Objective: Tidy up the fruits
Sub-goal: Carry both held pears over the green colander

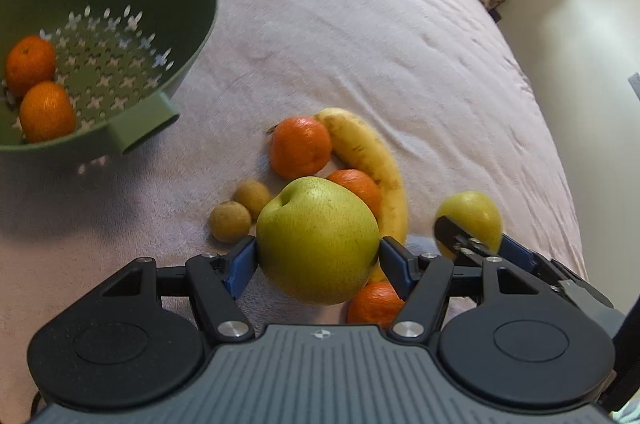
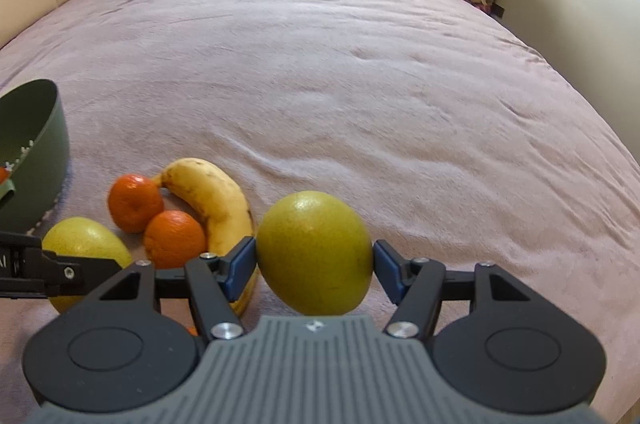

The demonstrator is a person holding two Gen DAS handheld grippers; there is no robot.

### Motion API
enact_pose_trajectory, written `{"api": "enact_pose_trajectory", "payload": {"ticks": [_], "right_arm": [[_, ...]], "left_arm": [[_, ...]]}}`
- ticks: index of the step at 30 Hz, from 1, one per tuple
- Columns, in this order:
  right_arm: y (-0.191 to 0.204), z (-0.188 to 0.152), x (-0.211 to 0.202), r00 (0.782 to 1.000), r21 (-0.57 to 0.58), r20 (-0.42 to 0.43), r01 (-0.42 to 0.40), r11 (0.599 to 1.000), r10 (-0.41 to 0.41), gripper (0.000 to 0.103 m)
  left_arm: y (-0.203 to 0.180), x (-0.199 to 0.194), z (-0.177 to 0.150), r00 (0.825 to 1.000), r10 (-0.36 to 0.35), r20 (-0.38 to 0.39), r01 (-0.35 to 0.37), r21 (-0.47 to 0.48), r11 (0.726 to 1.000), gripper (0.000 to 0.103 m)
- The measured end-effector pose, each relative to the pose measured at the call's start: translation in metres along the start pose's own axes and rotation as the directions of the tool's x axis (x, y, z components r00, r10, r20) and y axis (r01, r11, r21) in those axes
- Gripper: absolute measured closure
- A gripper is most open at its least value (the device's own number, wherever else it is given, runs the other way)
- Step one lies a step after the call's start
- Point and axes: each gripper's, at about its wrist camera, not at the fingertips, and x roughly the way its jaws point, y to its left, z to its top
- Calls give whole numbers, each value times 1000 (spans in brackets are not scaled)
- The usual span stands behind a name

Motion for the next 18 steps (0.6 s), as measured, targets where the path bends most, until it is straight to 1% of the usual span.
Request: {"api": "enact_pose_trajectory", "payload": {"ticks": [5, 11, 14, 18], "right_arm": [[6, 2, -14, 999, -12, 34, -11, 1000, 12, 42], [14, 7, -33, 997, -32, 75, -30, 999, 32, 42], [23, 11, -45, 993, -47, 109, -49, 998, 54, 42], [39, 19, -60, 980, -83, 166, -93, 992, 105, 42]], "left_arm": [[-6, -23, -2, 998, -13, 60, 11, 46, 999, 27], [-7, -51, 4, 990, -11, 144, -2, 85, 996, 27], [-3, -66, 8, 983, -15, 185, -3, 95, 995, 27], [6, -88, 17, 969, -21, 245, -5, 103, 995, 27]]}}
